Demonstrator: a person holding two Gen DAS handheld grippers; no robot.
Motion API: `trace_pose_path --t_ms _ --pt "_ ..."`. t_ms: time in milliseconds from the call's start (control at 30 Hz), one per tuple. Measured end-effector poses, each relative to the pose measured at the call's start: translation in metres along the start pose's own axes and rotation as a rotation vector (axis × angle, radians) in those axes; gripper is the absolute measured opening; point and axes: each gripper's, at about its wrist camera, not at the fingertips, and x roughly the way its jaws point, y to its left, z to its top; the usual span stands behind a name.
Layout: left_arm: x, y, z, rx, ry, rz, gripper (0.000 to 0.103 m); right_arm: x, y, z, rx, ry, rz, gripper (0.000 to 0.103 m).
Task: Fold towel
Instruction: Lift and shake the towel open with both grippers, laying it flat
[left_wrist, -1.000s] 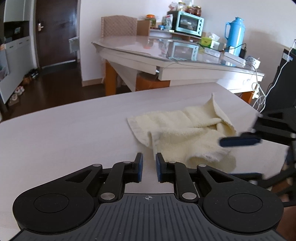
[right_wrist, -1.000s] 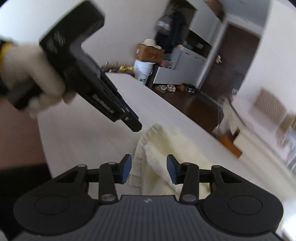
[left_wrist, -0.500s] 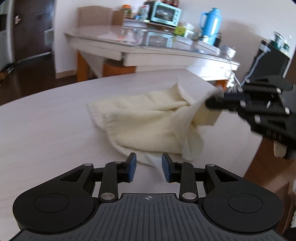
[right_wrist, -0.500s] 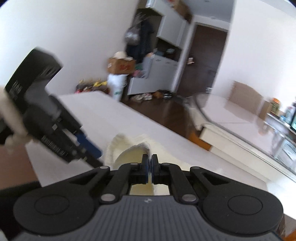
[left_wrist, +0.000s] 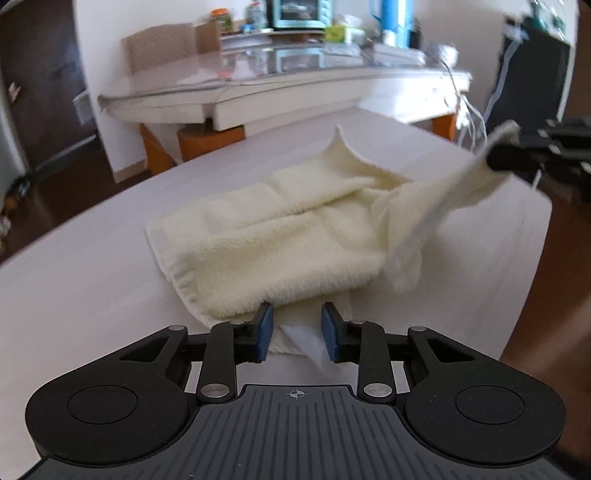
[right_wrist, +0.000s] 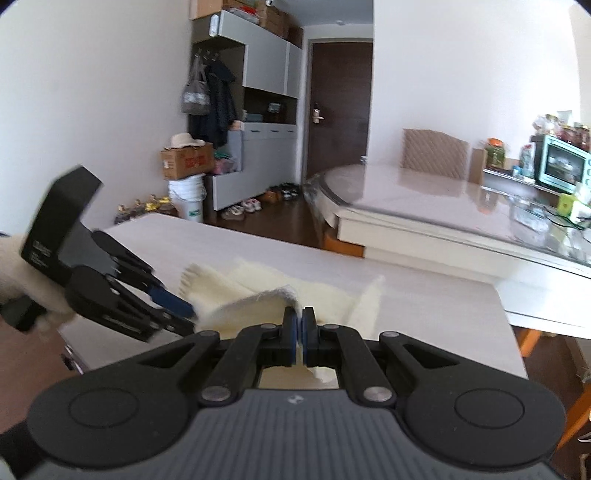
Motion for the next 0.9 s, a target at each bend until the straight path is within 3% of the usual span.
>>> trace_pose_path --t_ms 400,667,900 --pt "-0.042 0.023 -0.035 0.093 0.124 -0.042 0.031 -0.004 0.007 -0.036 -0.055 0.121 0.058 0.005" --pt "-0.051 0.016 -0.043 0.121 0.148 -0.072 0.031 -0.007 0.013 -0.06 -0.08 0.192 -0.013 0.013" --pt "-0.052 0.01 -0.041 0.131 0.158 -0.087 0.034 -0.015 0.013 -0.07 -0.077 0.194 -0.03 0.016"
